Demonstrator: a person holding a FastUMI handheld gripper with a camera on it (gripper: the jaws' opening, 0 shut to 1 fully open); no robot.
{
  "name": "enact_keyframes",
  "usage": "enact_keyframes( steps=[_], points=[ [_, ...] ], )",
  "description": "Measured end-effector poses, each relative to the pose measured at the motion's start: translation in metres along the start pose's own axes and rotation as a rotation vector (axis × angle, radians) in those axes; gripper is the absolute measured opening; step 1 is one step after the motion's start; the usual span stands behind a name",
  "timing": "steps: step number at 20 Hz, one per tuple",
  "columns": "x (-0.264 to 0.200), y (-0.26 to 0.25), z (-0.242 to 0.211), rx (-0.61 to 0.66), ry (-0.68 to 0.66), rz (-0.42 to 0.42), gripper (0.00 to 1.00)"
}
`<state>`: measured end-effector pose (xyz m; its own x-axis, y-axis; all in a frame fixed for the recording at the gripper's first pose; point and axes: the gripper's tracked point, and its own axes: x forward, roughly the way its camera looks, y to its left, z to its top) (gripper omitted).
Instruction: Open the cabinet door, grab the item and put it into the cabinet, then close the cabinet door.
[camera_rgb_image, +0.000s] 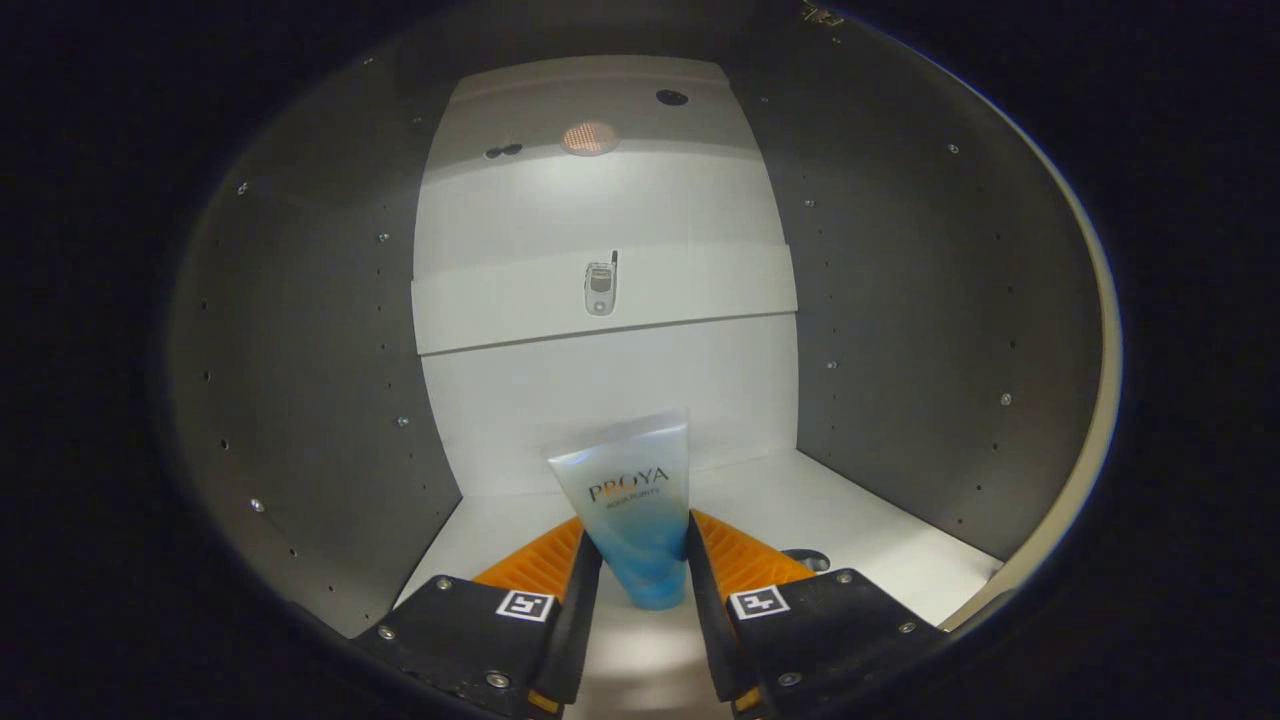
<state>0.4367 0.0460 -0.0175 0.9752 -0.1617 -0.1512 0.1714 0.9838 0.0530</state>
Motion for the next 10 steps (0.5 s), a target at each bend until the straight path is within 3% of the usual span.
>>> enact_keyframes(
  steps=[6,7,10],
  points=[
    [0.0053,-0.0021,-0.0031,-0.052,-0.003,0.001,0.6],
    [0.0062,-0.0016,-0.0017,-0.047,-0.007,0.002,0.71],
    [0.0006,0.0045,0.0045,-0.018,-0.023,0.042,0.83]
  ],
)
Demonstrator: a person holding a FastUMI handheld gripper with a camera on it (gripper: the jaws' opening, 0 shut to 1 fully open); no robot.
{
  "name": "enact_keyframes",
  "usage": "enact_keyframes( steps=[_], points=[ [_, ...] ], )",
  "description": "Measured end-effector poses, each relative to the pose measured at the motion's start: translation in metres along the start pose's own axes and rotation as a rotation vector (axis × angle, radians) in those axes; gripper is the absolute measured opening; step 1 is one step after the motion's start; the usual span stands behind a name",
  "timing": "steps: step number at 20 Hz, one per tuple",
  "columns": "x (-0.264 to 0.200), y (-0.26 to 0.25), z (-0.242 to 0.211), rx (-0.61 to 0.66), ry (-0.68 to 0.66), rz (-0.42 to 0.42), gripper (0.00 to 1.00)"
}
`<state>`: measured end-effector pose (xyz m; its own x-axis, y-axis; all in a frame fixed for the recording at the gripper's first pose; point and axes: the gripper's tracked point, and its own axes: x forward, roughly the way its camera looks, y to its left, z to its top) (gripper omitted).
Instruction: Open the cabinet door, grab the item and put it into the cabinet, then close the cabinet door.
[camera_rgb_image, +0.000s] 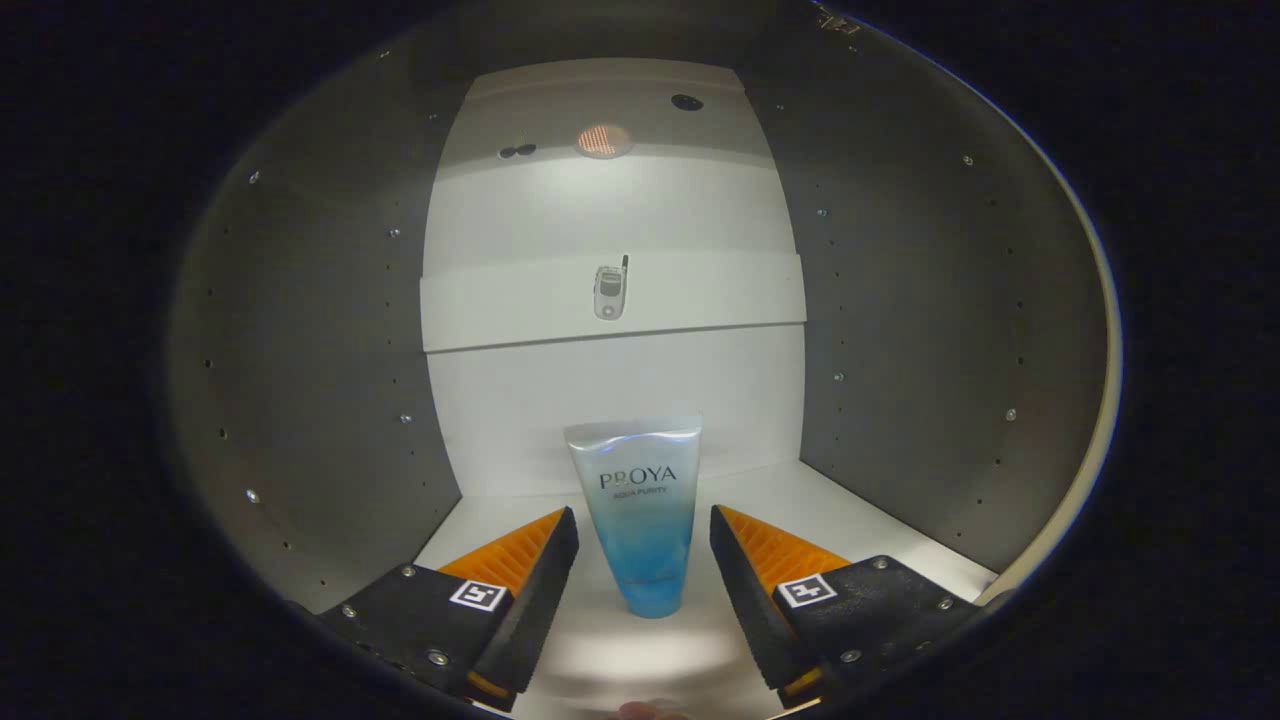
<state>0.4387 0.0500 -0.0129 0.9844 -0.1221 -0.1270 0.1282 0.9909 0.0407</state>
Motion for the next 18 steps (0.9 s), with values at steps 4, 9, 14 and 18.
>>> enact_keyframes(
  steps=[4,9,14,18],
  points=[
    [-0.016,0.0,0.029,-0.015,-0.125,0.033,0.92],
    [-0.055,-0.002,0.029,-0.119,-0.144,0.052,0.93],
    [-0.127,-0.005,0.023,-0.002,-0.122,0.134,0.93],
    [-0.194,-0.025,0.011,0.014,-0.123,0.157,0.93]
  ],
)
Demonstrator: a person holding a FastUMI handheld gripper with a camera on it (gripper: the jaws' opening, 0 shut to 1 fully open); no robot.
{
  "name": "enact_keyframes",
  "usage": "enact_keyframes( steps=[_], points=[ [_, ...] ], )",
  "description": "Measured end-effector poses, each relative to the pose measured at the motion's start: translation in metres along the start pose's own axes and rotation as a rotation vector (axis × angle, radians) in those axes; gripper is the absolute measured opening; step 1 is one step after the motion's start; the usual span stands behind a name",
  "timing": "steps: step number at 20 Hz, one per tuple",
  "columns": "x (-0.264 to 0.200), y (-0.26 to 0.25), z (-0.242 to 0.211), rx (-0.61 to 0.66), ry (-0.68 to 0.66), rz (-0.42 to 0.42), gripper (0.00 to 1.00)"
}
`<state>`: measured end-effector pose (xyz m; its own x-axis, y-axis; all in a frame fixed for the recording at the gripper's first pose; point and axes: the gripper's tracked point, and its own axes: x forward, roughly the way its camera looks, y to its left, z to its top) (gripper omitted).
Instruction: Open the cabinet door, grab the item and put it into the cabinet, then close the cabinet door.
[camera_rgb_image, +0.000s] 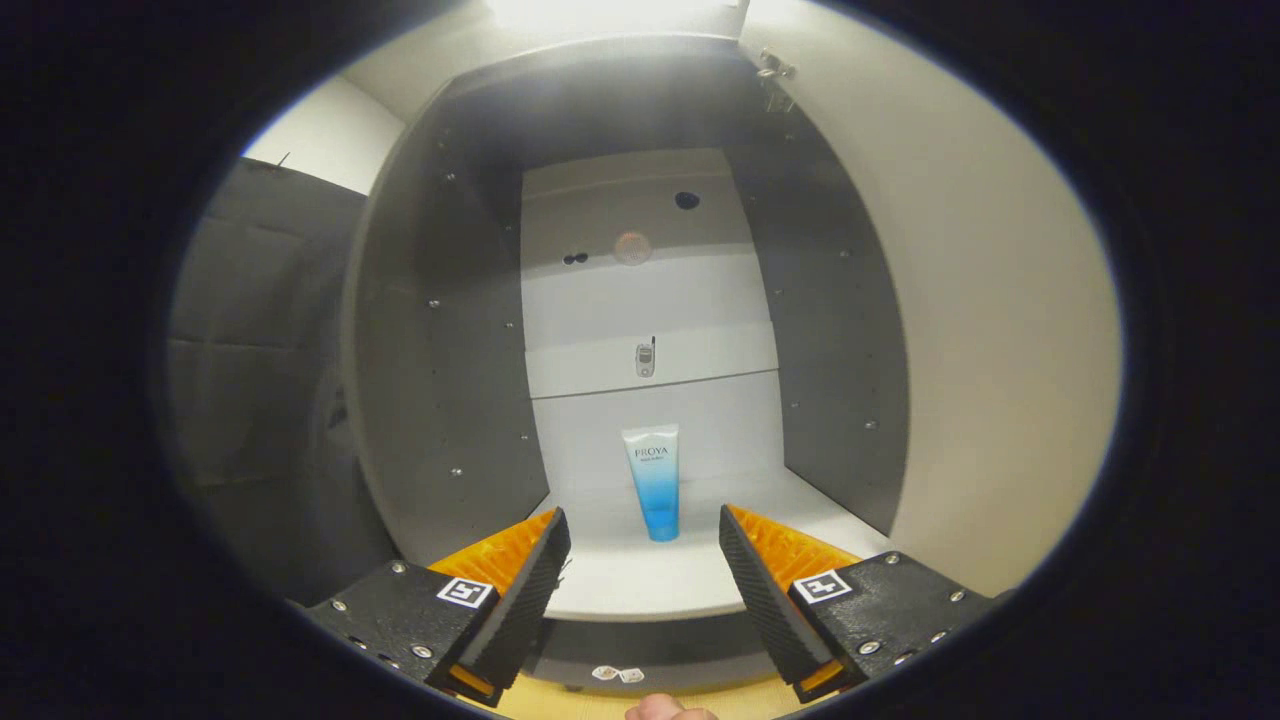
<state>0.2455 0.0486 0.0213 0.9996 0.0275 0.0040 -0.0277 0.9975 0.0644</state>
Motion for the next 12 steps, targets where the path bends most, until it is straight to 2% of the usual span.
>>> enact_keyframes(
  steps=[6,12],
  points=[
    [-0.119,0.018,-0.033,-0.1,0.021,0.187,0.93],
    [-0.245,0.033,-0.062,-0.088,0.113,0.486,0.93]
  ],
)
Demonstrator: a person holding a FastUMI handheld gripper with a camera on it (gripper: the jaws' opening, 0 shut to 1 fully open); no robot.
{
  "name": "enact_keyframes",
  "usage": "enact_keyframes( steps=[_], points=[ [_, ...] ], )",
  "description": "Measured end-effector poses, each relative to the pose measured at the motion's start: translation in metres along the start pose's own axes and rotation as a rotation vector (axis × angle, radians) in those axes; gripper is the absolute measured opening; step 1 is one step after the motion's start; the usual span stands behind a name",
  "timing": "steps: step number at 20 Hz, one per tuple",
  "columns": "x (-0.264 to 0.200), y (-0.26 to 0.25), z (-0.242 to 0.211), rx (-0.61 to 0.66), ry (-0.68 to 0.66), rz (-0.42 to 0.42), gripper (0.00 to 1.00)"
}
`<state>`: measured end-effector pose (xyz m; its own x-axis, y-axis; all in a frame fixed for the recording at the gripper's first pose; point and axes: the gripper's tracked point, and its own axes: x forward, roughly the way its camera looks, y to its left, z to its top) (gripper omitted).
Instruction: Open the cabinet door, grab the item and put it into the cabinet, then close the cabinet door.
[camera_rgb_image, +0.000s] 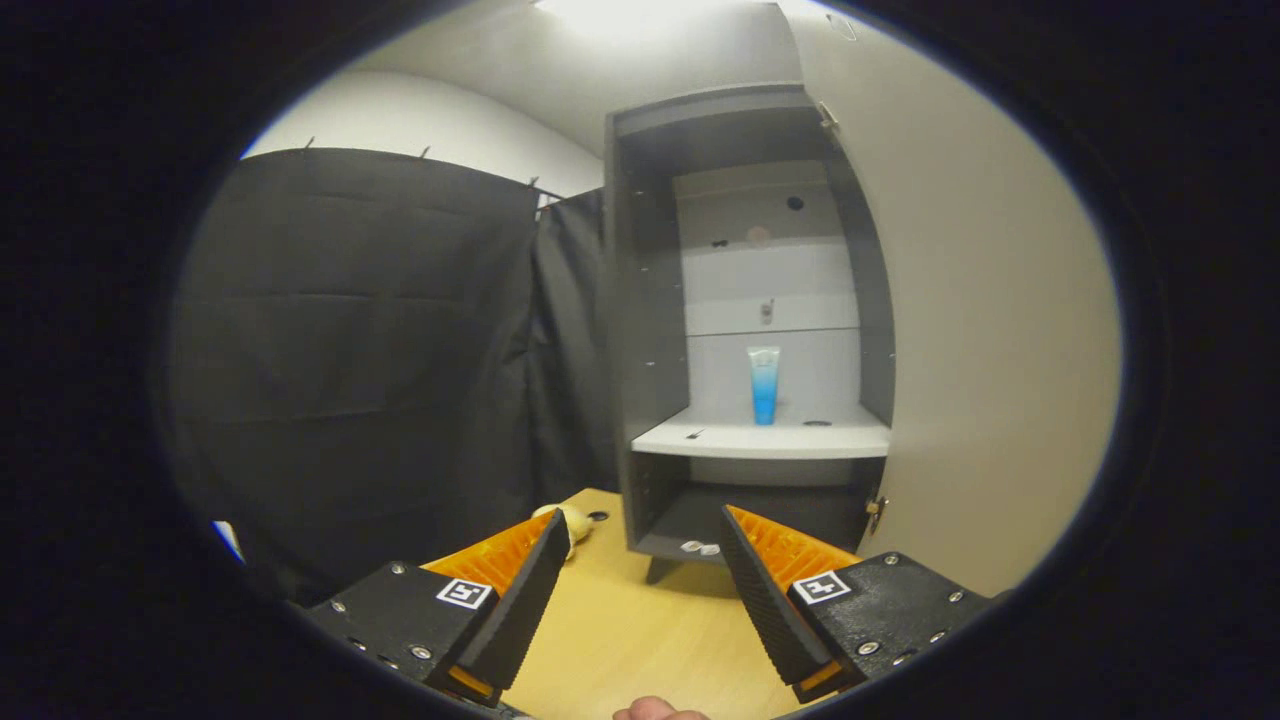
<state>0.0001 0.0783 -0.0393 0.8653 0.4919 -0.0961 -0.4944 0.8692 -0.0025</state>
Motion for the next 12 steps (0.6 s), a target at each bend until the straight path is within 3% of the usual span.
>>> enact_keyframes(
  steps=[5,9,12],
  points=[
    [-0.09,-0.036,0.047,-0.001,-0.132,-0.008,0.93],
    [-0.153,-0.071,0.079,0.088,-0.202,-0.079,0.92],
    [-0.198,-0.102,0.105,0.068,-0.291,-0.172,0.92]
  ],
)
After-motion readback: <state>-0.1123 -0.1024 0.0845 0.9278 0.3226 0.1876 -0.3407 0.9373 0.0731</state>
